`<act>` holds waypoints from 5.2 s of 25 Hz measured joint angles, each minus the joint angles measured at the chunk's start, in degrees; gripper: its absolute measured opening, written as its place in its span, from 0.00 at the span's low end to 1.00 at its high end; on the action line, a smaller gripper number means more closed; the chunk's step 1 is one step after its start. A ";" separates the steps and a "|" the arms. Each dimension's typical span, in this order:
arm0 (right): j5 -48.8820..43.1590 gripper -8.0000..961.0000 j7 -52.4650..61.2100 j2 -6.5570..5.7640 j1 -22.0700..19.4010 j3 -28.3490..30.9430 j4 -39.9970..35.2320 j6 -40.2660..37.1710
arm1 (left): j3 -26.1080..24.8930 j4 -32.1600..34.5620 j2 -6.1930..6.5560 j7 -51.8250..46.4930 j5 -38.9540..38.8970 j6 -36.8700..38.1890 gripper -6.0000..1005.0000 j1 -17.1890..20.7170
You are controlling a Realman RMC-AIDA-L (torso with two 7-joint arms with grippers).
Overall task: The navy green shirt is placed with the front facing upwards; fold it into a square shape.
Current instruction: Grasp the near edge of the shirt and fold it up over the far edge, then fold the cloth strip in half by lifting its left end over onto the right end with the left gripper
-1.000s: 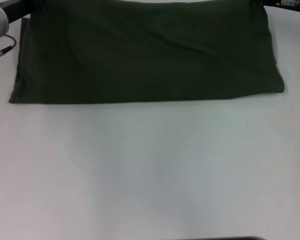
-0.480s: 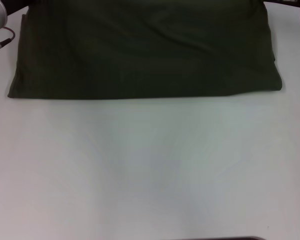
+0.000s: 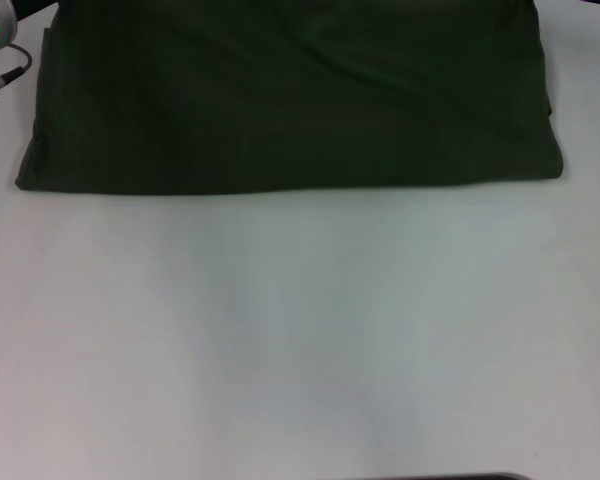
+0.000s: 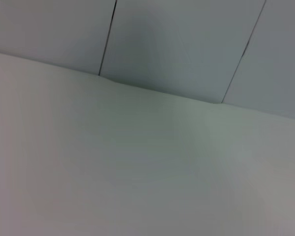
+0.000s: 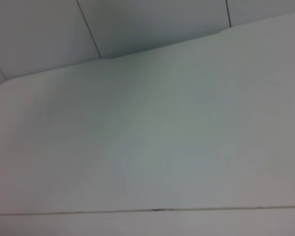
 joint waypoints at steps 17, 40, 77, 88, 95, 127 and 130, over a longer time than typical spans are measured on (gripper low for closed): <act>0.00 0.18 -0.41 0.77 0.09 -0.26 0.25 0.69 | 0.65 -0.08 -0.86 0.08 0.00 -0.44 0.10 -0.06; 0.57 0.73 2.78 0.06 -7.76 0.38 -8.78 -13.68 | 3.10 -3.01 -0.54 0.74 -4.35 8.07 0.89 4.32; -10.90 0.73 23.88 -2.32 -11.98 -3.37 -9.70 -21.20 | 4.71 -6.53 0.17 1.50 -4.11 21.66 0.88 11.20; -10.68 0.73 22.96 -1.53 -11.15 -3.60 -7.52 -17.00 | 4.70 -6.53 0.25 1.51 -4.21 20.94 0.88 11.20; -10.65 0.73 22.93 -0.86 -10.67 -3.84 -7.48 -16.51 | 4.75 -6.53 0.17 1.52 -4.25 20.13 0.88 11.20; -10.65 0.73 22.93 0.34 -9.28 -5.40 -5.99 -13.42 | 4.73 -6.97 0.25 2.05 -4.40 19.08 0.88 11.02; -10.58 0.73 22.93 0.66 -8.96 -5.43 -5.99 -13.71 | 4.75 -6.97 0.19 2.08 -4.40 18.71 0.88 11.00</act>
